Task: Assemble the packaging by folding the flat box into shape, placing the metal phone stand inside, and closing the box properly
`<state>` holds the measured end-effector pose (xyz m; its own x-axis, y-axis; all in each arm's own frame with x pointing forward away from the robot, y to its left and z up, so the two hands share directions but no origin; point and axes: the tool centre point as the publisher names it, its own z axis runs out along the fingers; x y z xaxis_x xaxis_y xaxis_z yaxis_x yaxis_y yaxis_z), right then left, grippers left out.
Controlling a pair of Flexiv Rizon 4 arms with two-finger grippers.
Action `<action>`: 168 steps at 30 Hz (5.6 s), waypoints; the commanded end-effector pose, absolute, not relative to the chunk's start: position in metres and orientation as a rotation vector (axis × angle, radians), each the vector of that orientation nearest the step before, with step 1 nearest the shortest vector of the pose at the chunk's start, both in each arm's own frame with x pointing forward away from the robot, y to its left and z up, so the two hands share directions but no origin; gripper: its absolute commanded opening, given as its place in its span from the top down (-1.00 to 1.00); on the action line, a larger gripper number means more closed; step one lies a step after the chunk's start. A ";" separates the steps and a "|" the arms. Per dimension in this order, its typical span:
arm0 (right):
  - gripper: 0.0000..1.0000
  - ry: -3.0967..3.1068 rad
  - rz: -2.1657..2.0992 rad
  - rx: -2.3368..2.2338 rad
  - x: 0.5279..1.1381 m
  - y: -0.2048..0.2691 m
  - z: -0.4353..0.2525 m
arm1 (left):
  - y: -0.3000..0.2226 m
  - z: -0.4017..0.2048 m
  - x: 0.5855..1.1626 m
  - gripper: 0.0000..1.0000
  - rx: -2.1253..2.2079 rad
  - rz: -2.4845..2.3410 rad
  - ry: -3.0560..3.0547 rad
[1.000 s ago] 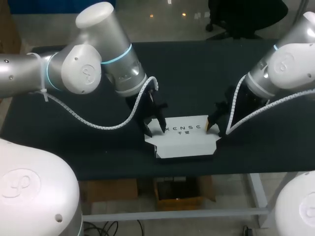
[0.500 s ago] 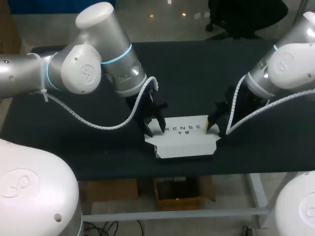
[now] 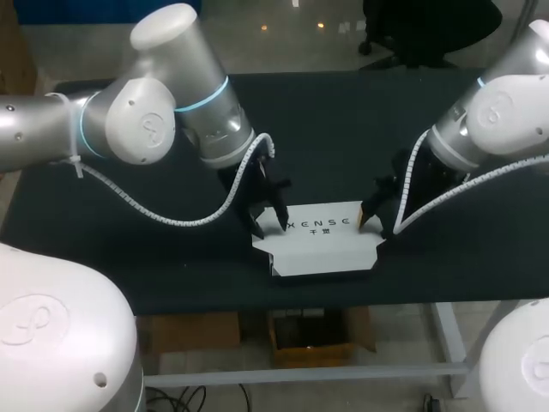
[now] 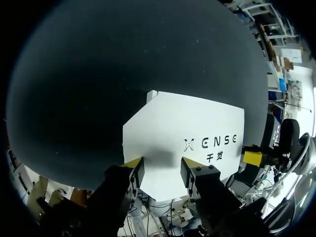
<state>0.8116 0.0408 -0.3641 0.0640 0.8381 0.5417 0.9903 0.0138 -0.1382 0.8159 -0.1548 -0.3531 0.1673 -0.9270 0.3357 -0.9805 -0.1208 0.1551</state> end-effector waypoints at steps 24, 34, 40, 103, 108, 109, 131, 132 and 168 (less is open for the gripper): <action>-0.24 -1.832 -0.457 -1.851 0.808 0.049 -0.375 | -0.154 -0.368 0.805 0.06 2.122 0.298 -1.869; -0.21 -1.834 -0.507 -1.855 0.806 0.047 -0.379 | -0.154 -0.370 0.800 0.08 2.117 0.347 -1.884; -0.14 -1.831 -0.559 -1.840 0.806 0.048 -0.381 | -0.155 -0.372 0.801 0.08 2.097 0.369 -1.893; 0.01 -1.785 -0.746 -1.704 0.808 0.063 -0.392 | -0.151 -0.393 0.817 0.09 1.781 0.687 -1.832; 0.01 -1.785 -0.743 -1.703 0.807 0.065 -0.389 | -0.154 -0.387 0.814 0.07 1.779 0.691 -1.839; 0.01 -1.784 -0.743 -1.703 0.807 0.065 -0.389 | -0.155 -0.386 0.814 0.07 1.778 0.692 -1.841; 0.33 -1.735 -0.704 -1.726 0.809 0.060 -0.398 | -0.154 -0.383 0.812 0.03 1.781 0.691 -1.835; 0.30 -1.735 -0.704 -1.725 0.809 0.060 -0.398 | -0.154 -0.383 0.812 0.02 1.781 0.690 -1.834; 0.29 -1.723 -0.620 -1.703 0.813 0.059 -0.381 | -0.160 -0.365 0.813 0.01 1.815 0.612 -1.813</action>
